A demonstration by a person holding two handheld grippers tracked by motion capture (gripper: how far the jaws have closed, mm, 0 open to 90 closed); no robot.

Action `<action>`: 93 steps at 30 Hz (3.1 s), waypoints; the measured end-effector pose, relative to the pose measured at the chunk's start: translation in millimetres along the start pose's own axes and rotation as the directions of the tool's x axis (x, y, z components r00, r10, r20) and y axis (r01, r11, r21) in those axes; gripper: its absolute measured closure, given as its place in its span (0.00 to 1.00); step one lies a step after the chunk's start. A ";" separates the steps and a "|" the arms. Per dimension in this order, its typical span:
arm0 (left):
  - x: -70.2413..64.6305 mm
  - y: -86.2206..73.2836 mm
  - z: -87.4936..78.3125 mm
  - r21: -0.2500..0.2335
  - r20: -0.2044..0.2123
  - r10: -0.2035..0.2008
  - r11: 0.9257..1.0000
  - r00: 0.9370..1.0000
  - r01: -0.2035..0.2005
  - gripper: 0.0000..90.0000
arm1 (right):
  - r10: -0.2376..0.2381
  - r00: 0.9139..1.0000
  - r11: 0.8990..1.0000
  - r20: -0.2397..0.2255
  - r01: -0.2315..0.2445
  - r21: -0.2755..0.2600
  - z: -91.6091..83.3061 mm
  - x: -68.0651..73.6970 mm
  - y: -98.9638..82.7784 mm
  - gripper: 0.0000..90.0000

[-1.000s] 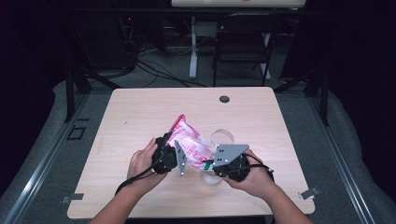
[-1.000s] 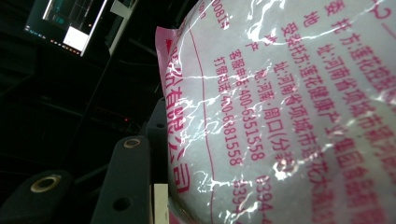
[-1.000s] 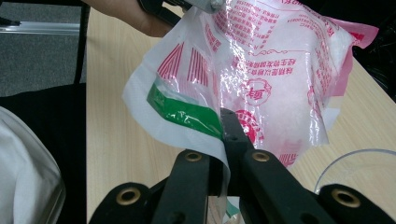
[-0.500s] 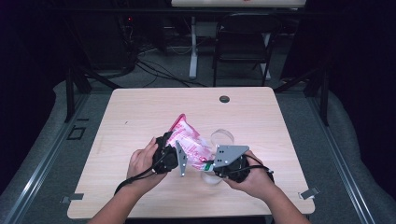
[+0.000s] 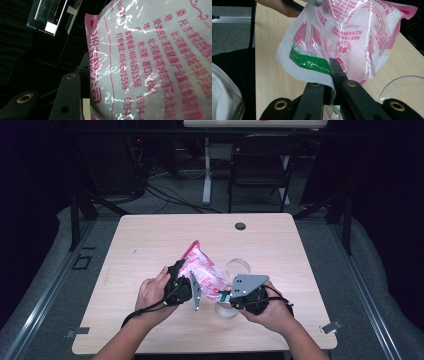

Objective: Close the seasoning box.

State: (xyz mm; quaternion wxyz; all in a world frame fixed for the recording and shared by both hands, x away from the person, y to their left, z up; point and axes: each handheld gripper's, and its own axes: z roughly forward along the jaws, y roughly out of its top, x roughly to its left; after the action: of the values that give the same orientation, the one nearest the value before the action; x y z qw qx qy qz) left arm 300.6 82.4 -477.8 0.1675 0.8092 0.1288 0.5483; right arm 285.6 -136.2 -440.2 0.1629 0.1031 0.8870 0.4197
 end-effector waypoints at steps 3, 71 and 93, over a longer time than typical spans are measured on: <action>-0.2 0.9 -0.5 0.001 -0.004 0.004 1.000 1.000 -0.004 0.64 | 0.005 1.000 1.000 0.001 -0.005 -0.006 -0.2 -0.6 -0.9 1.00; 1.3 12.8 -6.5 -0.012 -0.066 0.118 0.993 0.991 -0.119 0.65 | 0.022 0.998 0.999 0.055 -0.021 -0.030 -4.5 -1.7 -10.4 1.00; 3.6 14.9 -6.5 -0.020 -0.081 0.131 0.991 0.988 -0.133 0.65 | 0.022 0.998 0.999 0.054 -0.020 -0.027 -3.8 -2.8 -12.0 1.00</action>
State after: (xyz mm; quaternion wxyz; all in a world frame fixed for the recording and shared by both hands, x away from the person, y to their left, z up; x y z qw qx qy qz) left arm 296.3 71.0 -466.4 0.1361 0.7914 0.0745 0.5913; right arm 286.3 -147.3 -446.7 0.1837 0.1216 0.8755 0.4301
